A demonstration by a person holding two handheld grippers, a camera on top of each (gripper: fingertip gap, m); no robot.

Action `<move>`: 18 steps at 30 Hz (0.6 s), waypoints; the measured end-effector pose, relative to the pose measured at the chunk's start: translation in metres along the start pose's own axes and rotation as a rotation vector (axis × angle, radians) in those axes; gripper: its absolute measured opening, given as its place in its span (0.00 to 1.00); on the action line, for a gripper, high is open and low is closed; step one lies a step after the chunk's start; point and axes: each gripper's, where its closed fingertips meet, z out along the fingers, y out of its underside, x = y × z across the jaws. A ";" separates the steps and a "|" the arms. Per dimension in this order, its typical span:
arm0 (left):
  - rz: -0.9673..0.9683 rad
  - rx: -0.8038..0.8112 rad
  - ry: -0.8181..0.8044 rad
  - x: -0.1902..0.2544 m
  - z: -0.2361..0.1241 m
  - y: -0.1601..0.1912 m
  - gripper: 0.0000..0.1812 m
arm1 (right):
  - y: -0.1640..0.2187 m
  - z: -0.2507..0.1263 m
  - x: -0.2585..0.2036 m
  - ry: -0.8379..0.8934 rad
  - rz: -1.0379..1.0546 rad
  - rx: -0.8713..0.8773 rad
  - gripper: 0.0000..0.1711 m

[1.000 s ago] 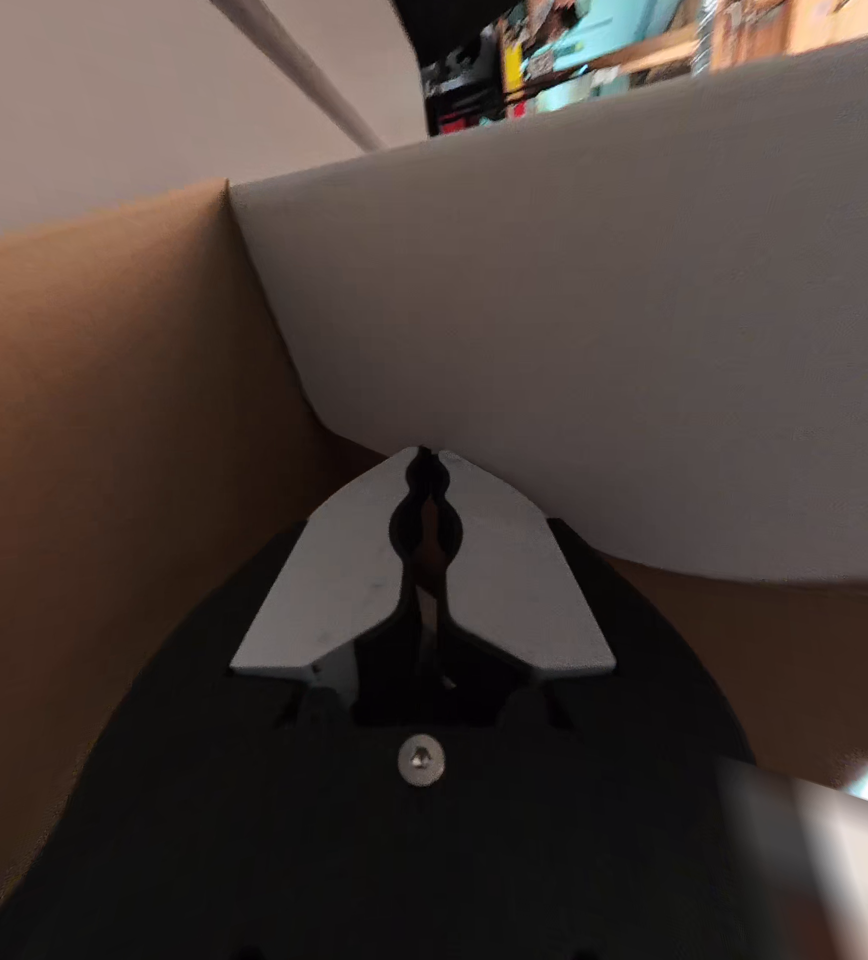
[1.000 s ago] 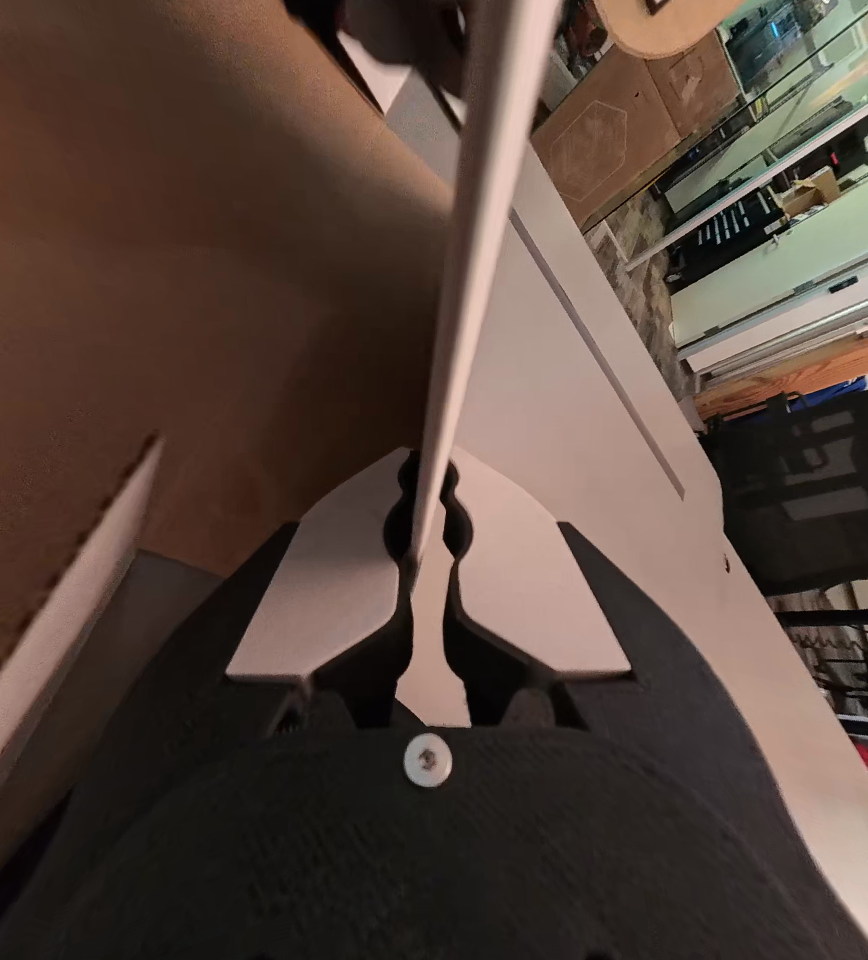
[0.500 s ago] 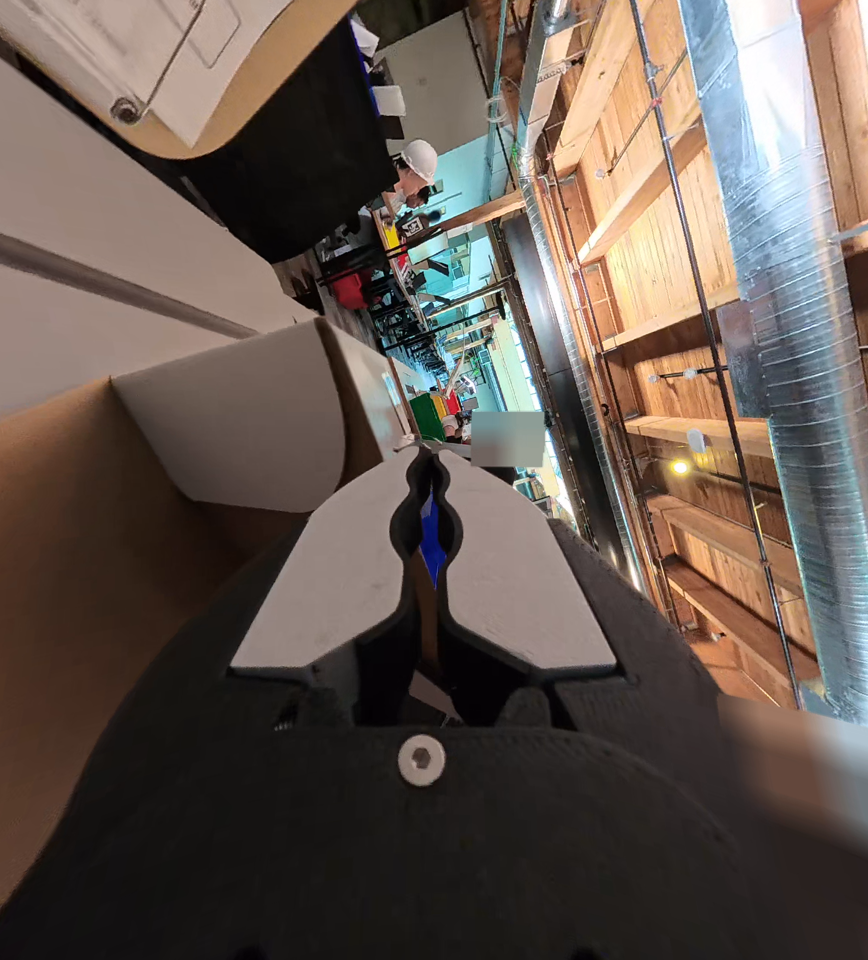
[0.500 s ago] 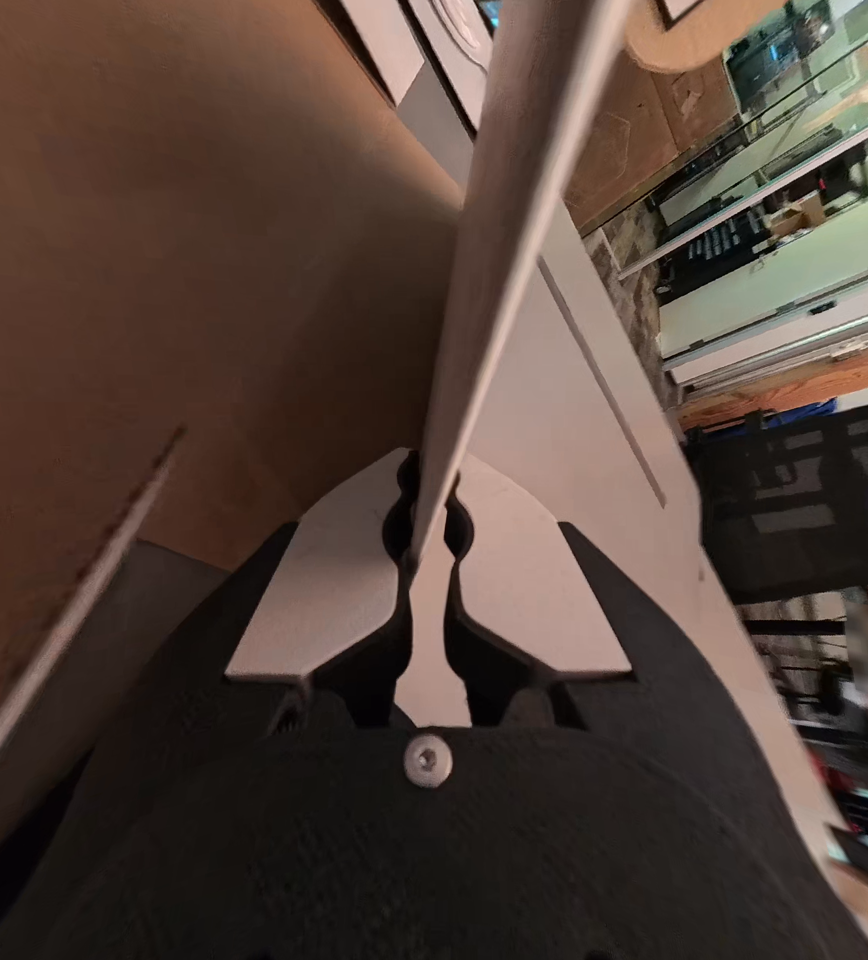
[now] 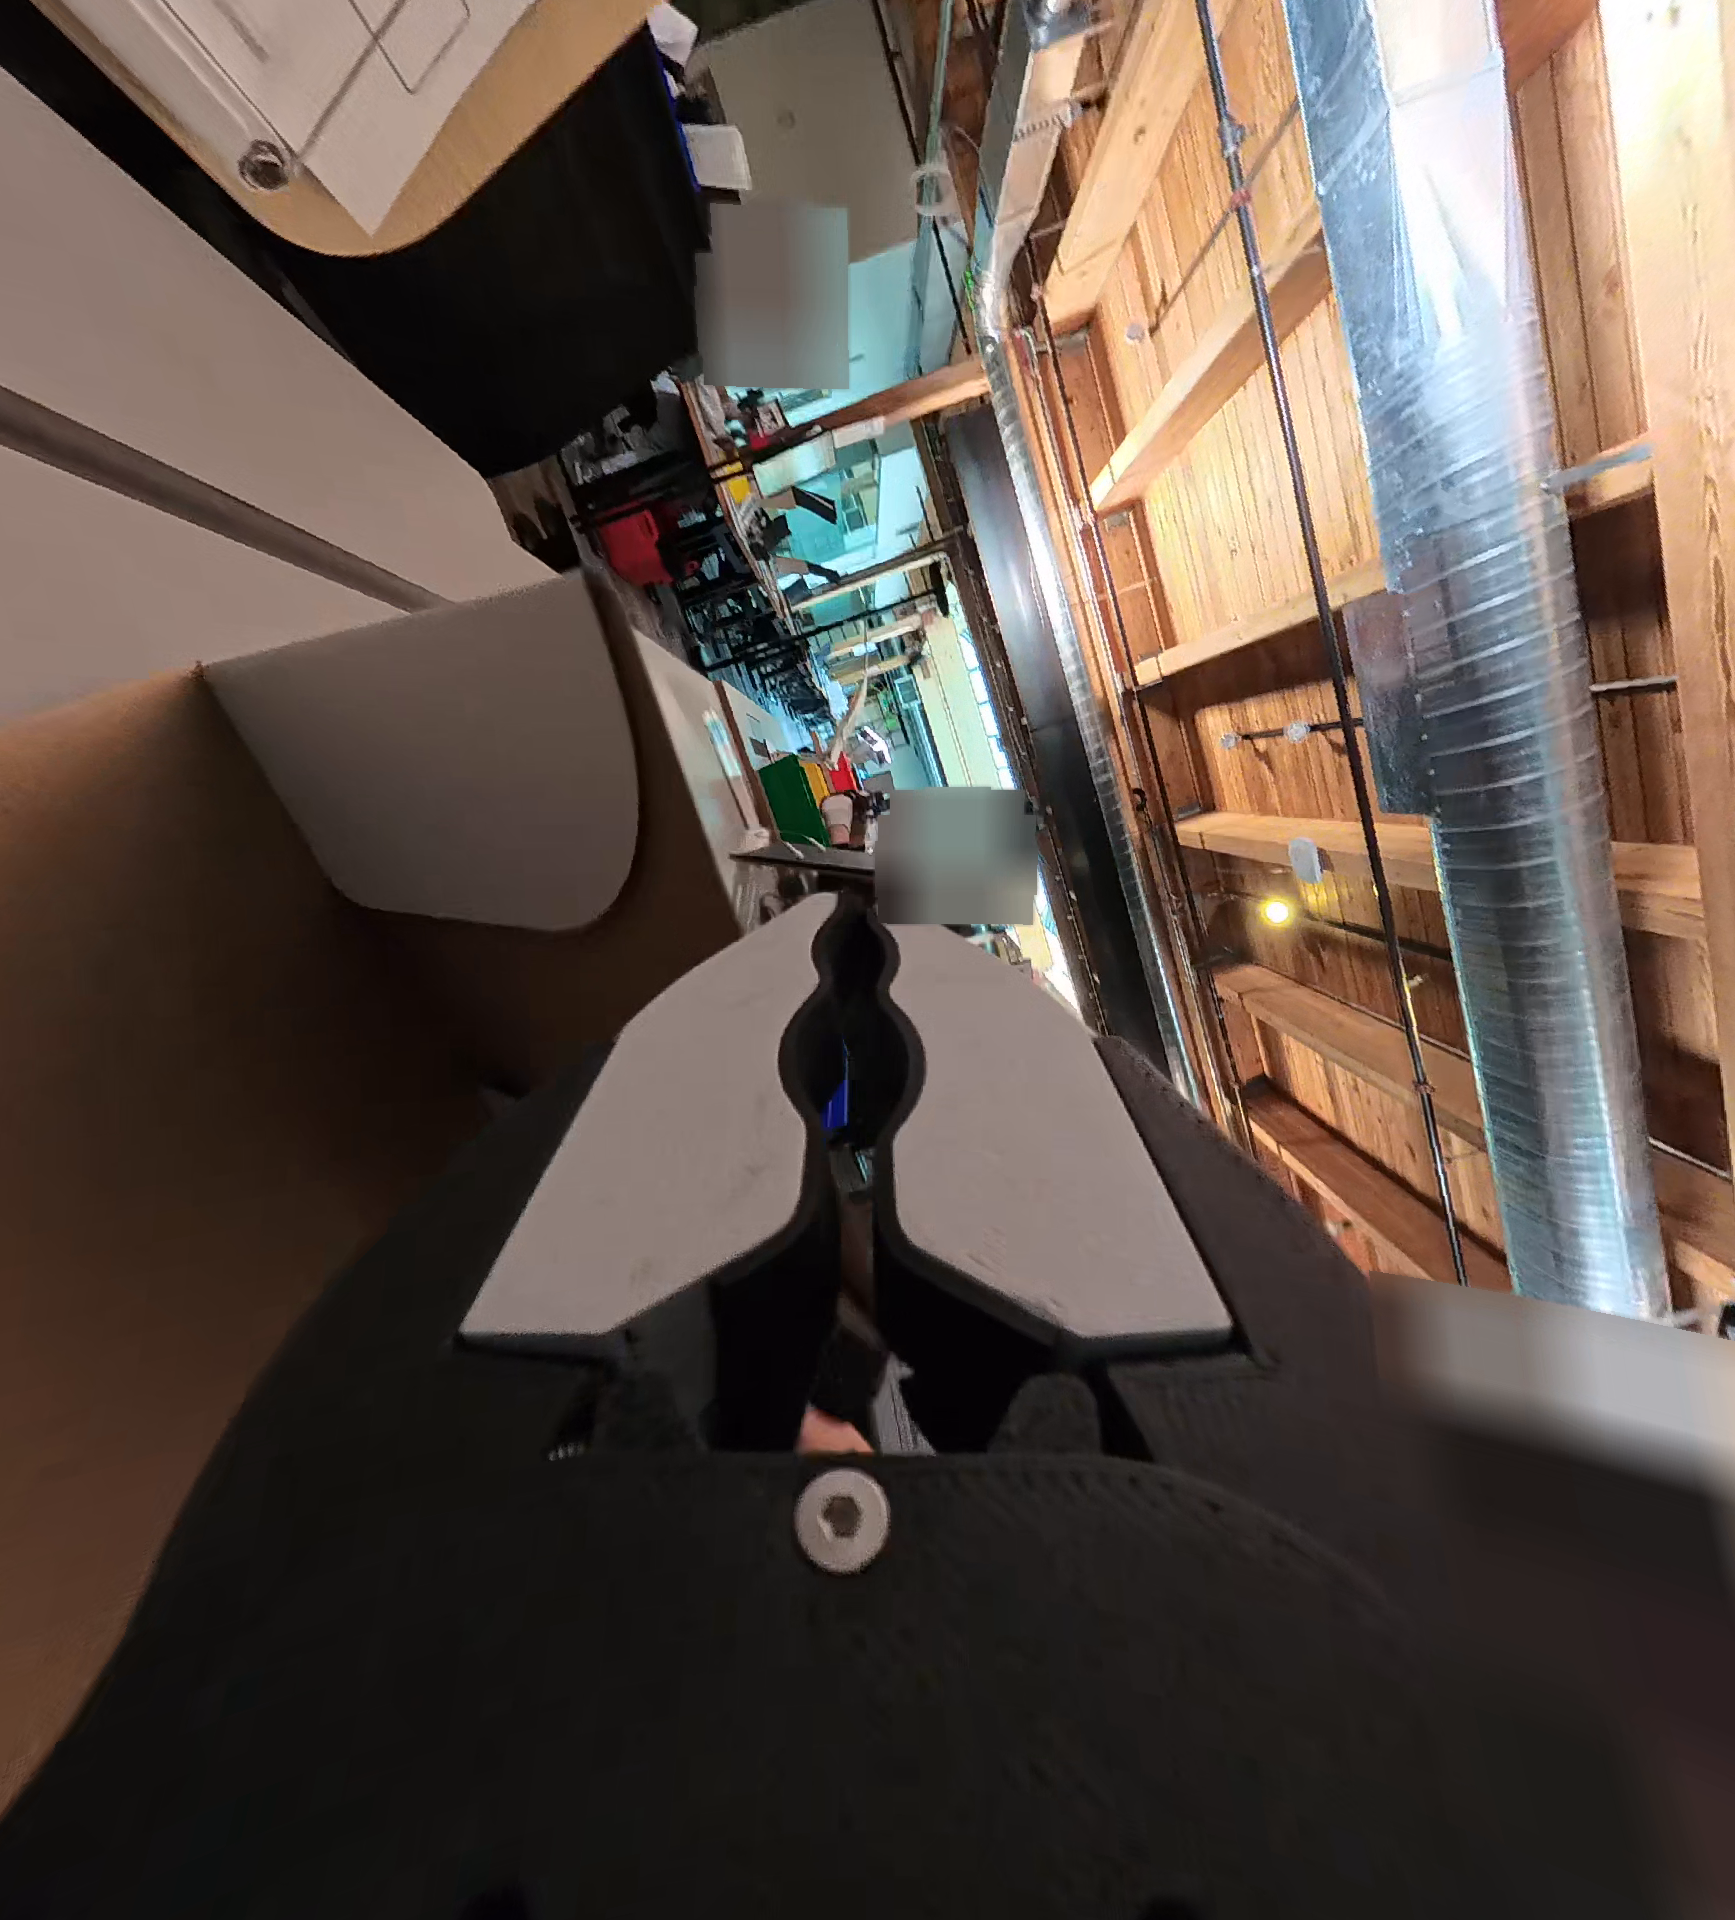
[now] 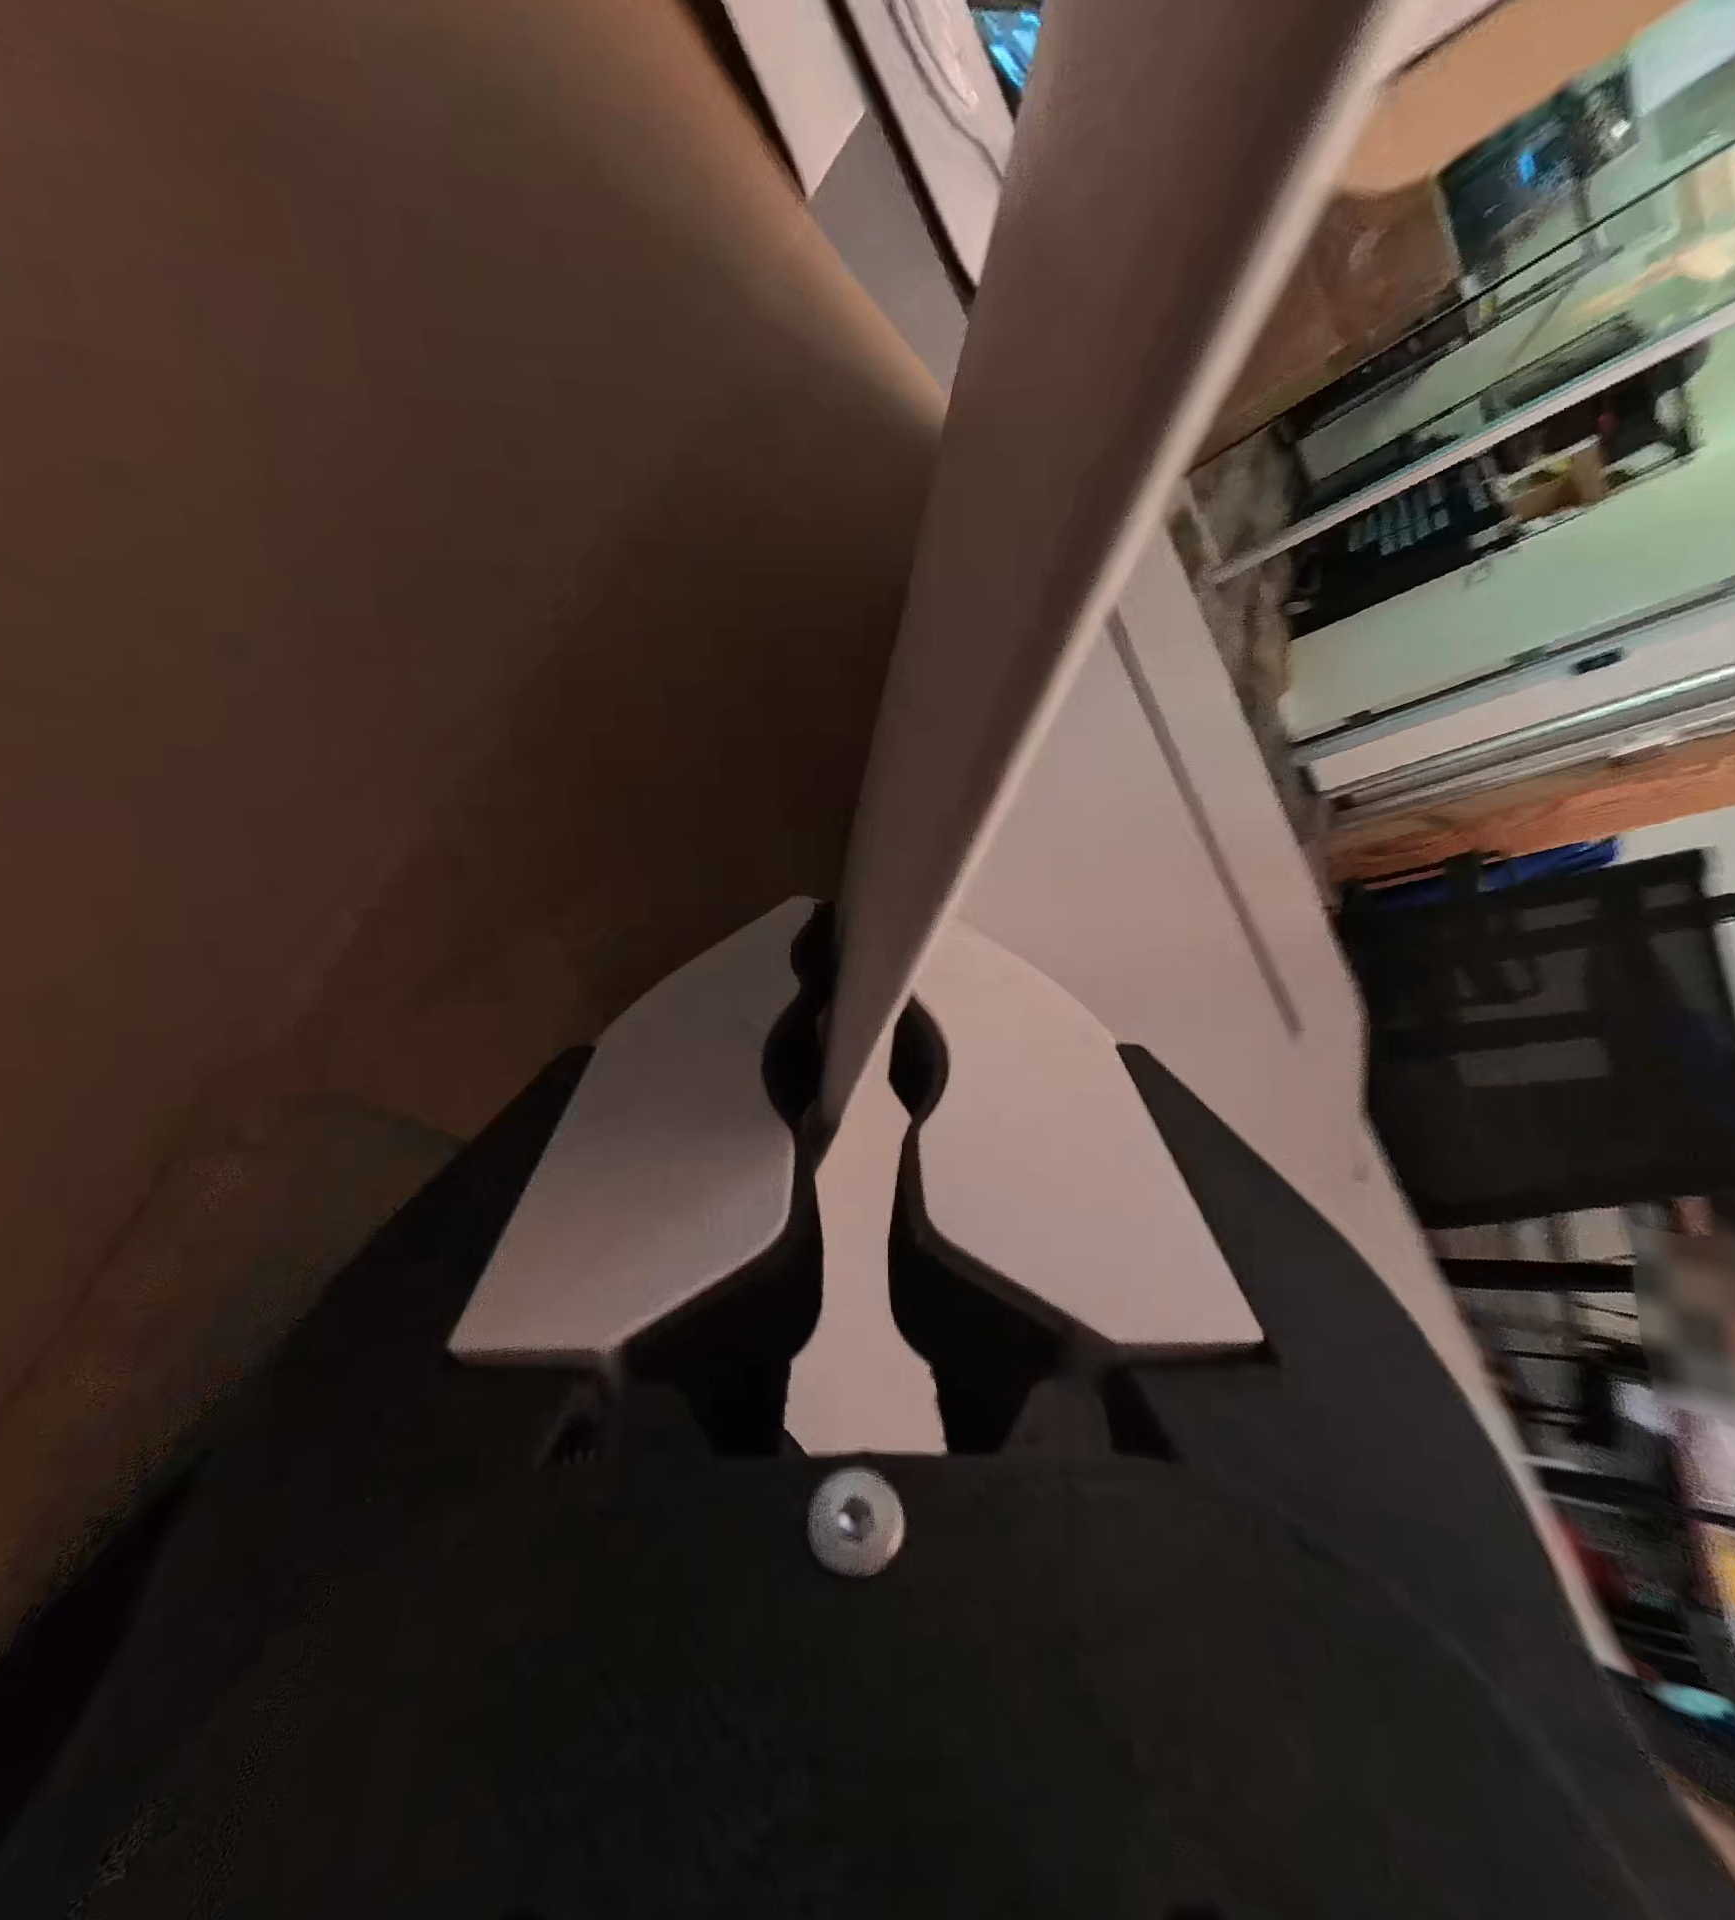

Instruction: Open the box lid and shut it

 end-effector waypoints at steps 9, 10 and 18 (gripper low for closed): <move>0.301 -0.420 -0.143 0.000 -0.038 0.061 0.00 | -0.001 -0.001 0.048 -0.297 0.408 0.190 0.06; 0.335 -0.494 -0.180 -0.005 -0.039 0.075 0.00 | -0.002 -0.002 0.051 -0.323 0.422 0.211 0.07; 0.482 -0.910 -0.465 -0.079 -0.028 0.157 0.00 | 0.016 0.003 0.049 -0.460 0.800 0.241 0.25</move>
